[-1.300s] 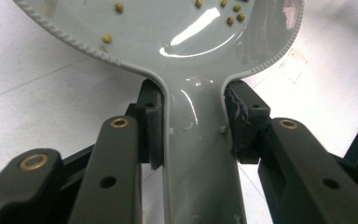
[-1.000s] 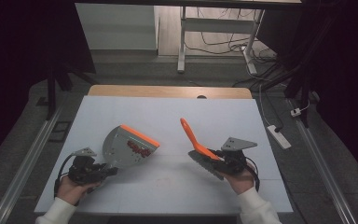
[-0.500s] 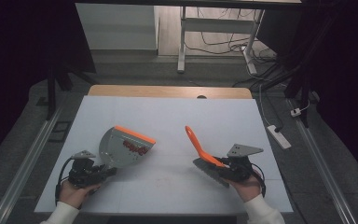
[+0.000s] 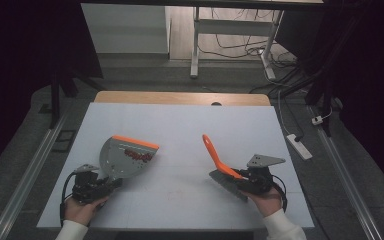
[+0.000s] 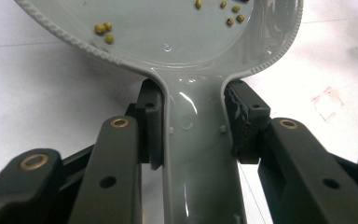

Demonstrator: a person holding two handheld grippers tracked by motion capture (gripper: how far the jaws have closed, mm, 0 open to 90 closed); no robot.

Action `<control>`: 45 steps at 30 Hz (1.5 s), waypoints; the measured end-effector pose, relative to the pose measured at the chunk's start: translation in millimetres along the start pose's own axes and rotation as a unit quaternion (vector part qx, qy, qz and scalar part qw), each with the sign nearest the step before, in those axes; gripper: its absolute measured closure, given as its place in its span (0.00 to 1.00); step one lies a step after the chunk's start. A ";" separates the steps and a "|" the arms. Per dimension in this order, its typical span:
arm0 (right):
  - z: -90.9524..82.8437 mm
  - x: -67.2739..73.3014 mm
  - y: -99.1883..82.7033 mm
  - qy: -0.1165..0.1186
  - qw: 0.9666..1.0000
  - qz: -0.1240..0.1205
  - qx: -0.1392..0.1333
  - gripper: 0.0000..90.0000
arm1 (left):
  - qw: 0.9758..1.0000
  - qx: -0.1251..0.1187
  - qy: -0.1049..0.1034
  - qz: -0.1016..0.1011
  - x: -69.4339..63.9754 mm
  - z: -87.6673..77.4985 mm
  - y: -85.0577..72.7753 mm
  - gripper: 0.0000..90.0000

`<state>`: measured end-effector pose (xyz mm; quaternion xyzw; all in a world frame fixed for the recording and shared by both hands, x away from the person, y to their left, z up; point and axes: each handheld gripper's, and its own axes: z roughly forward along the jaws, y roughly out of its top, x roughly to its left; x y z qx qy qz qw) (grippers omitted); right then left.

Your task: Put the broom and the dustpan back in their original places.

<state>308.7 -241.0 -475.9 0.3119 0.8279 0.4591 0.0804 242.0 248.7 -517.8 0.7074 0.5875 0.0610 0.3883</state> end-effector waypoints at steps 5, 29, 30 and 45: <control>2.0 -6.2 -2.8 -0.004 1.000 0.025 0.008 0.78 | 1.000 -0.001 0.013 -0.012 -0.6 3.4 -1.2 0.68; 8.8 -44.1 -15.6 -0.032 0.994 0.103 0.025 0.76 | 0.999 0.004 0.041 -0.030 2.5 14.4 0.0 0.68; 9.4 -45.6 -16.1 -0.035 0.993 0.105 0.027 0.75 | 0.999 0.005 0.043 -0.031 2.7 15.5 0.2 0.68; 16.3 -54.9 -17.7 -0.086 0.990 0.100 0.057 0.58 | 0.997 0.011 0.061 -0.045 7.1 26.6 3.0 0.68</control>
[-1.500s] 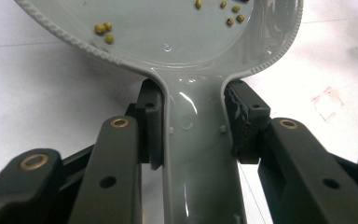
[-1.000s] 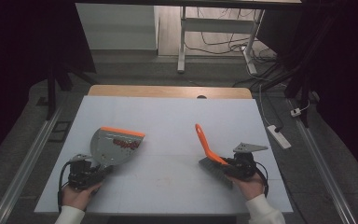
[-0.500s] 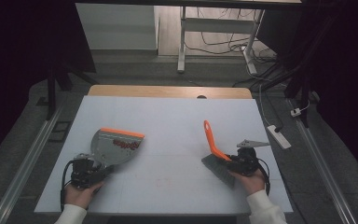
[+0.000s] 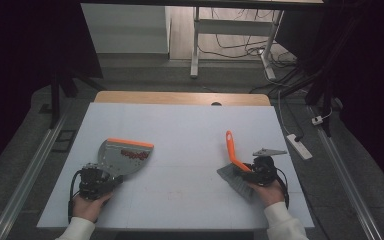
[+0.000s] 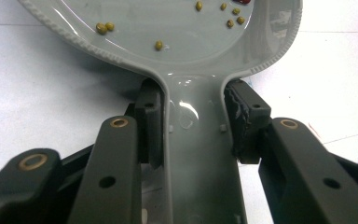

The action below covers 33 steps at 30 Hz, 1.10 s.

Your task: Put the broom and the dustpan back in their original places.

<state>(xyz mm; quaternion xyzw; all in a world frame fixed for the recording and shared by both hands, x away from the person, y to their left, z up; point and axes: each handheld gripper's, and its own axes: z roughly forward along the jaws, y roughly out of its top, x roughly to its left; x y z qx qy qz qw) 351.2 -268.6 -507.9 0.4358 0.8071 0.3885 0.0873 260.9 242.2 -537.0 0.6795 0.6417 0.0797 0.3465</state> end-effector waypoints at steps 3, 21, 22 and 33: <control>0.6 -0.2 0.1 -0.011 1.000 -0.002 0.002 0.55 | 1.000 -0.006 -0.001 0.004 0.3 -0.2 -0.4 0.65; -10.7 3.3 2.0 -0.059 0.997 -0.035 -0.026 0.50 | 0.995 -0.046 -0.015 0.083 -1.7 -30.5 -3.6 0.45; -12.1 4.3 2.0 -0.055 0.997 -0.041 -0.029 0.50 | 0.995 -0.046 -0.023 0.091 -2.3 -30.6 -2.8 0.45; -18.8 22.6 -2.3 0.000 0.993 -0.111 -0.041 0.52 | 0.981 -0.053 -0.067 0.174 -16.7 -25.7 7.0 0.46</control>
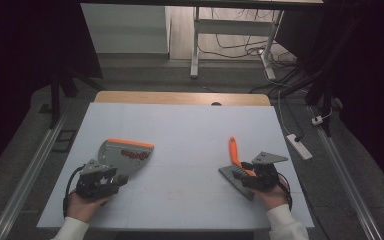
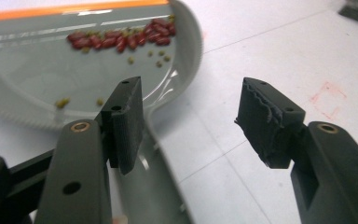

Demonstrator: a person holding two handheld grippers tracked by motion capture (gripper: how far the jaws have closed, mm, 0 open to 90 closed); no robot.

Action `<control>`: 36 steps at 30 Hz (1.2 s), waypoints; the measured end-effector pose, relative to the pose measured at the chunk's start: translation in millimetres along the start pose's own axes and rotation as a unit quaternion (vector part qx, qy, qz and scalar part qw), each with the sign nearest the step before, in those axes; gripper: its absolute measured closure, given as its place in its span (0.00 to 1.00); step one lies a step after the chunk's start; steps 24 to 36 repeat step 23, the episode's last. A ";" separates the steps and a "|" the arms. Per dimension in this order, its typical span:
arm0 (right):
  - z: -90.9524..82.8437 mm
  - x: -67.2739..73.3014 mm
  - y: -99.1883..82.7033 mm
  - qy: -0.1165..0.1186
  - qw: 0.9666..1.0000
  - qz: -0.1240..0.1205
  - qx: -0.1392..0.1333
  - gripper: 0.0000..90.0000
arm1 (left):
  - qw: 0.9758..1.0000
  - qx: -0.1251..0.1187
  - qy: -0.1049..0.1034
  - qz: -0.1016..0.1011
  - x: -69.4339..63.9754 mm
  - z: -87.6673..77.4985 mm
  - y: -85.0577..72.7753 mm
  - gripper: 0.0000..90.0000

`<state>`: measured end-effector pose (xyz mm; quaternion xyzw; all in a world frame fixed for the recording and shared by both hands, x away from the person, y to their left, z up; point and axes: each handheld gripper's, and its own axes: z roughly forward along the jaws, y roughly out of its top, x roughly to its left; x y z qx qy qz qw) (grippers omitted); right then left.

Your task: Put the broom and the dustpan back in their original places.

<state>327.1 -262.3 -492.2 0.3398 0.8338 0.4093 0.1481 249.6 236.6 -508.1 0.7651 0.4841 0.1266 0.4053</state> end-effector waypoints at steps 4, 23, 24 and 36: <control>0.2 5.3 0.2 0.016 1.000 -0.010 -0.002 0.52 | 1.000 0.008 -0.021 0.014 -0.8 6.5 5.0 0.45; -3.3 14.8 -3.5 0.029 0.998 -0.050 -0.008 0.52 | 0.998 0.033 -0.043 0.042 -5.5 19.2 7.7 0.45; -3.3 14.8 -3.5 0.029 0.998 -0.050 -0.008 0.52 | 0.998 0.033 -0.043 0.042 -5.5 19.2 7.7 0.45; -3.3 14.8 -3.5 0.029 0.998 -0.050 -0.008 0.52 | 0.998 0.033 -0.043 0.042 -5.5 19.2 7.7 0.45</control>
